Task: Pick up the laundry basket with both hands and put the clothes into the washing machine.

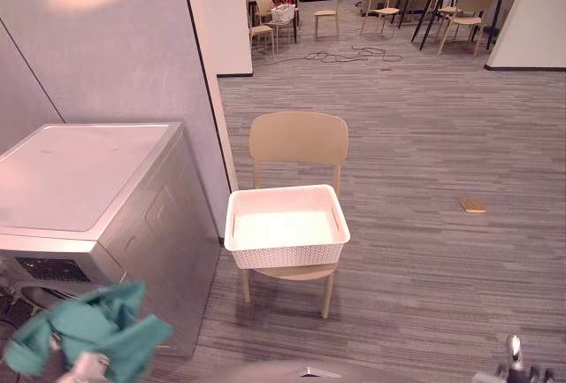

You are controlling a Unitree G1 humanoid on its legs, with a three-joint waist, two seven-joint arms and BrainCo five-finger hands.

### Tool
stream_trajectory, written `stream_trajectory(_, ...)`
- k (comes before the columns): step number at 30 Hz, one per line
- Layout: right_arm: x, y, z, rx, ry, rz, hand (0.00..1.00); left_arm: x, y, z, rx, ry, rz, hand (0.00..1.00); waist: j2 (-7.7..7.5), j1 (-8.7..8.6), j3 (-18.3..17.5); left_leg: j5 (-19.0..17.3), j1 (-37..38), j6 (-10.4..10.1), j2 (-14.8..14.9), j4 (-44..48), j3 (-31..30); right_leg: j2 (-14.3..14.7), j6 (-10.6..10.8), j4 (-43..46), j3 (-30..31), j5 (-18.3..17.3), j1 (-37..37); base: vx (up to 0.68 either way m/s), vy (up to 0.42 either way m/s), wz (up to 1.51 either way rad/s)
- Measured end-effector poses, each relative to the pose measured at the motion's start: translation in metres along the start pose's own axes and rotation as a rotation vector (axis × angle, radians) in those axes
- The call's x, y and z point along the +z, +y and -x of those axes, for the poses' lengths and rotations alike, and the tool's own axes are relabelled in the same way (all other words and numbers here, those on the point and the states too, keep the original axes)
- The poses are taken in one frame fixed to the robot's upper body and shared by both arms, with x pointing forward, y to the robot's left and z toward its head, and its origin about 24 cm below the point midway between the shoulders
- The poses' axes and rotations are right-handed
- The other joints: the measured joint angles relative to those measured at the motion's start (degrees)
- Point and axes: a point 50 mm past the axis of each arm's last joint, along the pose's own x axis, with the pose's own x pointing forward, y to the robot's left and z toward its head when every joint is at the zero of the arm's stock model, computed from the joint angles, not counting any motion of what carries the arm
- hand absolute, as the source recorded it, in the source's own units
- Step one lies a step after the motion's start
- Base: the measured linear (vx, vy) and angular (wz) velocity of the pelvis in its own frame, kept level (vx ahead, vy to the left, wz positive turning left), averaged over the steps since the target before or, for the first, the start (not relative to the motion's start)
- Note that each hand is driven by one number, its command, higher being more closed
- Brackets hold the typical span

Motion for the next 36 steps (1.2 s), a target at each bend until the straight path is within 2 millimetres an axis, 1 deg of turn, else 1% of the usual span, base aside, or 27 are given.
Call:
stream_trajectory(1,-0.007,-0.008,0.001,-0.035,0.033,0.020,0.00,-0.009,0.003,0.001,0.006,0.041,-0.005,1.00,-0.51,0.02,-0.2,-0.2,0.0,-0.2,0.0,0.0,0.2,-0.1,-0.1,-0.2,0.0,0.1,0.0,0.03,0.022,0.06)
stream_trajectory(2,-0.022,-0.027,0.003,-0.113,0.105,0.056,0.00,-0.024,0.009,0.003,0.017,0.108,-0.016,1.00,-1.24,0.11,0.0,-0.9,0.1,-0.4,-0.1,0.0,1.2,-0.4,-0.2,-0.5,0.1,0.1,0.0,0.04,0.018,-0.03)
stream_trajectory(3,-0.037,-0.039,0.006,-0.169,0.175,0.086,0.00,-0.038,0.013,0.007,0.021,0.171,-0.028,1.00,-1.45,0.24,0.1,-0.9,0.0,-0.4,0.0,0.0,1.3,-0.2,-0.2,-0.6,0.3,0.1,0.0,0.04,0.012,-0.07)
stream_trajectory(4,-0.044,-0.045,0.009,-0.192,0.216,0.120,0.00,-0.045,0.014,0.009,0.017,0.201,-0.036,1.00,-1.52,0.24,0.2,-0.9,0.0,-0.4,-0.1,0.0,1.3,-0.1,-0.2,-0.7,0.4,0.1,0.0,0.05,-0.006,-0.08)
stream_trajectory(5,-0.054,-0.055,0.014,-0.230,0.272,0.158,0.00,-0.056,0.016,0.013,0.011,0.250,-0.043,1.00,-1.64,0.22,0.2,-0.9,0.1,-0.4,-0.2,0.0,1.3,-0.1,-0.2,-0.9,0.6,0.1,0.0,0.06,0.006,-0.09)
stream_trajectory(7,-0.078,-0.079,0.031,-0.310,0.436,0.264,0.00,-0.077,0.016,0.022,-0.024,0.346,-0.098,1.00,-1.59,0.23,0.3,-0.9,0.1,-0.4,-0.4,0.0,1.2,0.1,-0.2,-1.5,1.8,0.1,0.0,0.07,0.012,-0.09)
stream_trajectory(9,-0.088,-0.091,0.041,-0.367,0.515,0.286,0.00,-0.088,0.013,0.028,-0.057,0.398,-0.132,1.00,-1.55,0.21,0.4,-0.9,0.4,-0.3,-0.6,0.0,1.0,0.1,-0.2,-1.8,2.2,0.1,0.3,0.07,-0.003,-0.10)
stream_trajectory(11,-0.090,-0.099,0.045,-0.389,0.557,0.324,0.00,-0.090,0.011,0.028,-0.077,0.409,-0.150,1.00,-1.70,0.26,0.5,-0.9,1.2,-0.3,-0.7,0.0,1.0,0.3,-0.2,-1.9,3.3,0.1,0.6,0.09,-0.012,-0.16)
stream_trajectory(13,-0.092,-0.100,0.046,-0.379,0.589,0.370,0.00,-0.089,0.009,0.027,-0.106,0.414,-0.188,1.00,-1.76,0.04,0.6,-1.0,2.1,-0.2,-0.7,0.0,0.9,0.3,-0.1,-1.9,3.4,0.1,1.0,0.10,-0.026,-0.12)
stream_trajectory(15,-0.096,-0.095,0.044,-0.356,0.614,0.378,0.00,-0.087,0.002,0.024,-0.142,0.414,-0.228,1.00,-2.05,-0.12,1.2,-1.2,3.0,0.0,-0.8,0.0,0.7,0.4,-0.1,-1.8,3.5,-0.1,1.9,0.12,-0.031,-0.02)
stream_trajectory(17,-0.098,-0.096,0.044,-0.343,0.636,0.417,0.00,-0.084,-0.004,0.022,-0.171,0.407,-0.247,1.00,-2.41,-0.23,2.3,-1.4,4.1,-0.2,-0.9,0.0,0.4,0.4,-0.2,-1.4,3.4,-0.6,2.9,0.06,-0.022,0.02)
stream_trajectory(19,-0.101,-0.087,0.041,-0.294,0.646,0.454,0.00,-0.082,-0.005,0.020,-0.189,0.399,-0.254,1.00,-2.98,-0.21,3.2,-1.4,4.7,-0.4,-0.9,0.0,-0.2,0.4,-0.4,-0.2,3.2,-1.6,3.1,0.06,-0.039,0.09)
stream_trajectory(20,-0.104,-0.080,0.039,-0.263,0.651,0.460,0.00,-0.079,-0.006,0.018,-0.189,0.391,-0.251,1.00,-3.42,-0.19,4.5,-1.3,5.7,-0.3,-0.9,0.4,-0.6,0.4,-0.1,1.1,2.9,-2.3,3.8,0.04,-0.059,0.14)
stream_trajectory(23,-0.111,-0.068,0.037,-0.189,0.668,0.525,0.00,-0.071,-0.007,0.013,-0.193,0.368,-0.236,1.00,-4.47,-0.23,6.0,-1.5,4.8,-0.5,-0.8,1.8,-3.6,0.3,-1.1,4.1,0.2,-5.0,4.5,0.00,-0.081,0.45)
stream_trajectory(24,-0.114,-0.061,0.035,-0.153,0.672,0.554,0.00,-0.068,-0.010,0.011,-0.204,0.356,-0.216,1.00,-4.62,-0.17,6.5,-1.6,3.2,-0.6,-0.7,3.3,-5.8,0.3,-1.6,5.3,-1.6,-6.2,4.2,-0.01,-0.101,0.81)
stream_trajectory(25,-0.116,-0.056,0.034,-0.131,0.673,0.564,0.00,-0.067,-0.013,0.011,-0.209,0.350,-0.202,1.00,-4.42,-0.19,7.0,-1.6,2.4,-0.6,-0.6,4.0,-7.0,0.3,-2.0,6.3,-2.6,-6.8,4.0,-0.03,-0.105,0.97)
stream_trajectory(26,-0.118,-0.048,0.032,-0.091,0.673,0.590,0.00,-0.064,-0.020,0.010,-0.226,0.333,-0.181,1.00,-4.25,-0.15,8.1,-1.1,0.9,-0.8,-0.5,4.7,-9.5,0.1,-2.5,8.8,-4.8,-8.3,3.0,-0.03,-0.088,0.82)
stream_trajectory(27,-0.119,-0.042,0.030,-0.063,0.670,0.608,0.00,-0.063,-0.024,0.010,-0.237,0.326,-0.173,1.00,-4.29,-0.11,8.4,-0.6,0.0,-0.9,-0.6,4.7,-10.5,0.0,-2.6,10.0,-5.8,-8.9,2.2,-0.09,-0.125,1.04)
stream_trajectory(28,-0.121,-0.028,0.025,0.004,0.655,0.638,0.00,-0.060,-0.032,0.009,-0.256,0.311,-0.148,1.00,-4.43,-0.08,9.8,0.5,-1.3,-1.2,-0.6,4.5,-12.7,-0.2,-2.7,12.6,-8.2,-10.0,1.1,-0.11,-0.104,0.87)
stream_trajectory(29,-0.122,-0.019,0.023,0.035,0.640,0.637,0.00,-0.059,-0.034,0.010,-0.262,0.306,-0.126,1.00,-4.05,0.06,10.7,1.5,-2.3,-1.3,-0.6,4.2,-13.9,-0.5,-3.2,14.5,-9.7,-11.0,0.1,-0.16,-0.114,1.03)
stream_trajectory(30,-0.122,-0.009,0.019,0.073,0.618,0.639,0.00,-0.060,-0.038,0.012,-0.267,0.304,-0.100,1.00,-4.33,0.11,10.9,1.4,-3.2,-1.3,-0.3,3.1,-14.5,-1.5,-3.7,16.4,-12.1,-11.8,-1.0,-0.12,-0.055,0.91)
stream_trajectory(31,-0.123,-0.002,0.017,0.087,0.602,0.621,0.00,-0.062,-0.039,0.014,-0.263,0.308,-0.078,1.00,-5.19,-0.11,11.2,-1.1,-4.7,-0.5,0.2,4.0,-11.5,-2.9,-4.0,16.6,-14.4,-11.7,-1.6,-0.09,-0.035,0.87)
stream_trajectory(32,-0.124,0.003,0.017,0.097,0.596,0.614,0.00,-0.062,-0.044,0.015,-0.271,0.307,-0.065,1.00,-5.71,-0.22,11.7,-2.5,-6.6,0.9,0.5,8.1,-9.8,-4.1,-4.1,17.1,-15.8,-11.7,-1.6,-0.02,-0.020,0.86)
stream_trajectory(33,-0.124,0.007,0.016,0.109,0.590,0.611,0.00,-0.061,-0.054,0.016,-0.293,0.294,-0.038,1.00,-6.40,-0.24,12.2,-5.5,-9.3,2.4,1.6,18.3,-6.1,-6.1,-4.1,17.8,-17.6,-11.6,-1.6,-0.01,-0.022,0.80)
stream_trajectory(34,-0.123,0.005,0.015,0.102,0.589,0.614,0.00,-0.058,-0.059,0.017,-0.310,0.279,-0.023,1.00,-6.30,-0.38,12.1,-7.7,-10.2,3.1,3.4,24.5,-3.6,-6.9,-4.1,17.9,-19.2,-11.6,-1.2,-0.02,-0.008,0.91)
stream_trajectory(35,-0.122,0.003,0.015,0.094,0.589,0.612,0.00,-0.052,-0.069,0.019,-0.348,0.249,-0.011,1.00,-5.99,-0.93,12.0,-10.3,-9.9,3.1,6.4,29.6,-1.6,-7.4,-4.0,17.9,-21.0,-11.5,-0.5,-0.02,0.032,0.74)
stream_trajectory(36,-0.122,0.001,0.015,0.082,0.591,0.607,0.00,-0.049,-0.075,0.020,-0.369,0.234,-0.004,1.00,-5.87,-1.21,11.8,-11.2,-9.9,2.8,7.7,30.9,-1.4,-7.7,-3.8,17.9,-22.0,-11.4,-0.4,0.00,0.094,0.92)
